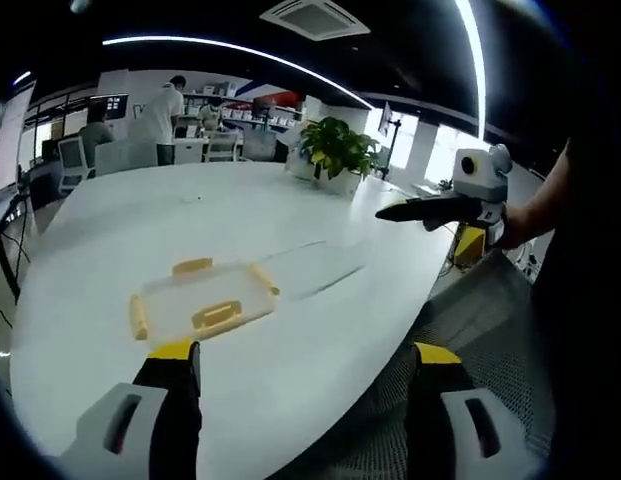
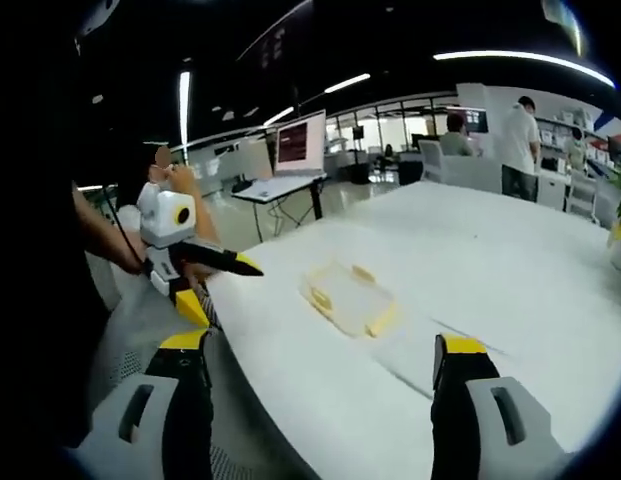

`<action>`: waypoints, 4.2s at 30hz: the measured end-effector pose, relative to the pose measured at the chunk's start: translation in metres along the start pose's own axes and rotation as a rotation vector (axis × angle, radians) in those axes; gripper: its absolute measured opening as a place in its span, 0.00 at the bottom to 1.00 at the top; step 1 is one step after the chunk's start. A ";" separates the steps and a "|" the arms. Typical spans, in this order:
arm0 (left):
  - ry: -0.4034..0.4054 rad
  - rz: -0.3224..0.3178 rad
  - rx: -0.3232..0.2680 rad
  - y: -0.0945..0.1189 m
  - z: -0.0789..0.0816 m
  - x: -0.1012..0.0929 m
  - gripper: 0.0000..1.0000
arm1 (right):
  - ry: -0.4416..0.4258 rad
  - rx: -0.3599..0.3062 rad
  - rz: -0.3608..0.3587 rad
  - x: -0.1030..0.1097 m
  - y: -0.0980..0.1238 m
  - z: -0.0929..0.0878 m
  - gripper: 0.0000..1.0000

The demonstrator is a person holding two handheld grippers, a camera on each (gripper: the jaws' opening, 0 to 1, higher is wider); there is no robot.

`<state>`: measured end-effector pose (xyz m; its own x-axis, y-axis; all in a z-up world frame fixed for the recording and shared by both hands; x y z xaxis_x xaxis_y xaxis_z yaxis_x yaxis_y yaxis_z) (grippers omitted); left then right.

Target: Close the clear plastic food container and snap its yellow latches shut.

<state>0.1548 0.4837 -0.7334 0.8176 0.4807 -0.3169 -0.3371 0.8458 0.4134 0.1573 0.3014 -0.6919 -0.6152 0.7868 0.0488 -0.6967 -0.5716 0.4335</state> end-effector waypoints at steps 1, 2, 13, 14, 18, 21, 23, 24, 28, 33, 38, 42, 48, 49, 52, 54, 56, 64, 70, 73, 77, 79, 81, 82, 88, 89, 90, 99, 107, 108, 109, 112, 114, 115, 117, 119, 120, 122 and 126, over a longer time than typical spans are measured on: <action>-0.002 0.002 0.006 0.001 0.001 0.003 0.82 | 0.005 0.004 0.008 0.002 -0.001 0.000 0.88; 0.000 0.001 0.008 0.001 0.002 0.004 0.82 | 0.007 0.007 0.017 0.003 -0.002 0.000 0.88; 0.008 -0.059 0.062 0.003 -0.001 0.014 0.80 | 0.020 0.017 0.059 0.012 -0.022 0.001 0.92; 0.008 -0.065 0.064 0.003 0.000 0.015 0.80 | 0.025 0.021 0.060 0.013 -0.025 0.001 0.92; -0.008 -0.064 0.081 0.004 0.002 0.023 0.80 | 0.027 0.019 0.069 0.013 -0.036 0.004 0.91; -0.043 -0.061 0.111 0.005 0.003 0.030 0.76 | 0.041 0.034 0.075 0.012 -0.043 0.003 0.87; -0.046 -0.060 0.114 0.005 0.004 0.034 0.76 | 0.051 0.037 0.078 0.012 -0.046 0.003 0.87; -0.044 -0.058 0.115 0.006 0.005 0.037 0.76 | 0.056 0.037 0.080 0.012 -0.047 0.004 0.87; -0.046 -0.055 0.125 0.008 0.007 0.045 0.76 | 0.083 0.041 0.071 0.009 -0.054 0.005 0.83; -0.060 -0.052 0.165 0.011 0.002 0.052 0.75 | 0.124 0.053 0.079 0.007 -0.062 0.003 0.81; -0.073 -0.050 0.187 0.012 0.001 0.060 0.75 | 0.142 0.057 0.078 0.003 -0.068 0.003 0.80; -0.090 -0.051 0.207 0.012 0.001 0.065 0.75 | 0.166 0.064 0.078 -0.001 -0.072 0.005 0.77; -0.124 -0.055 0.250 0.014 0.007 0.074 0.73 | 0.198 0.081 0.090 -0.006 -0.079 0.008 0.72; -0.122 -0.057 0.254 0.014 0.007 0.076 0.73 | 0.204 0.082 0.090 -0.007 -0.079 0.008 0.72; -0.128 -0.063 0.270 0.013 0.006 0.079 0.73 | 0.214 0.077 0.093 -0.007 -0.081 0.009 0.72; -0.138 -0.067 0.287 0.014 0.005 0.081 0.73 | 0.217 0.084 0.095 -0.007 -0.082 0.009 0.72; -0.144 -0.068 0.296 0.014 0.004 0.082 0.73 | 0.215 0.088 0.100 -0.007 -0.083 0.008 0.71; -0.167 -0.067 0.343 0.012 0.002 0.095 0.72 | 0.243 0.125 0.119 -0.005 -0.093 0.004 0.66; -0.185 -0.074 0.375 0.009 0.003 0.104 0.71 | 0.266 0.126 0.125 -0.011 -0.103 0.008 0.64; -0.197 -0.072 0.391 0.008 0.004 0.111 0.70 | 0.265 0.133 0.121 -0.017 -0.110 0.008 0.64; -0.206 -0.069 0.405 0.005 0.006 0.119 0.69 | 0.270 0.152 0.124 -0.023 -0.118 0.006 0.63; -0.208 -0.071 0.407 0.003 0.007 0.122 0.68 | 0.268 0.168 0.129 -0.026 -0.122 0.004 0.63; -0.210 -0.072 0.414 0.002 0.007 0.124 0.68 | 0.273 0.171 0.130 -0.026 -0.124 0.004 0.63; -0.211 -0.074 0.417 0.001 0.007 0.124 0.67 | 0.274 0.175 0.132 -0.026 -0.125 0.003 0.63; -0.233 -0.084 0.456 -0.001 0.006 0.132 0.67 | 0.298 0.181 0.147 -0.027 -0.133 0.005 0.62; -0.236 -0.086 0.462 -0.002 0.006 0.134 0.67 | 0.300 0.182 0.149 -0.026 -0.135 0.005 0.62; -0.237 -0.087 0.466 -0.002 0.006 0.135 0.66 | 0.304 0.189 0.152 -0.026 -0.137 0.005 0.62; -0.276 -0.094 0.525 -0.008 0.006 0.153 0.64 | 0.346 0.254 0.176 -0.031 -0.149 -0.003 0.61; -0.292 -0.106 0.561 -0.012 0.004 0.162 0.62 | 0.405 0.295 0.204 -0.035 -0.157 -0.008 0.59; -0.295 -0.107 0.567 -0.012 0.004 0.163 0.62 | 0.409 0.301 0.205 -0.035 -0.159 -0.008 0.59; -0.297 -0.108 0.576 -0.012 0.003 0.165 0.62 | 0.415 0.310 0.208 -0.036 -0.160 -0.009 0.59; -0.301 -0.116 0.586 -0.013 0.003 0.169 0.61 | 0.445 0.328 0.210 -0.038 -0.164 -0.011 0.57; -0.306 -0.118 0.599 -0.014 0.003 0.172 0.61 | 0.474 0.341 0.211 -0.039 -0.167 -0.013 0.55; -0.308 -0.120 0.605 -0.015 0.002 0.173 0.60 | 0.481 0.349 0.211 -0.040 -0.168 -0.014 0.55; -0.321 -0.123 0.619 -0.016 0.001 0.175 0.58 | 0.487 0.354 0.210 -0.040 -0.172 -0.014 0.55; -0.332 -0.127 0.627 -0.018 0.001 0.176 0.58 | 0.480 0.363 0.204 -0.041 -0.175 -0.015 0.57; -0.334 -0.128 0.630 -0.019 0.001 0.177 0.58 | 0.480 0.374 0.208 -0.042 -0.176 -0.016 0.56; -0.338 -0.133 0.638 -0.019 0.002 0.179 0.58 | 0.497 0.400 0.204 -0.044 -0.178 -0.021 0.54; -0.339 -0.136 0.658 -0.019 -0.001 0.186 0.58 | 0.541 0.429 0.204 -0.048 -0.180 -0.028 0.53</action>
<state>0.3126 0.5570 -0.8009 0.9669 0.1942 -0.1652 0.0388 0.5285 0.8481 0.3014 0.3601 -0.7973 -0.8918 0.3850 -0.2377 -0.4102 -0.4661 0.7839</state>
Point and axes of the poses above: the point that each gripper's makers call its tool centre point, and the gripper's own axes: y roughly backward along the fingers, x roughly to its left, z roughly out of its top, the point moved 3 cm from there along y, roughly backward along the fingers, and after that the axes turned 15 degrees about -z, right-handed, at the moved point
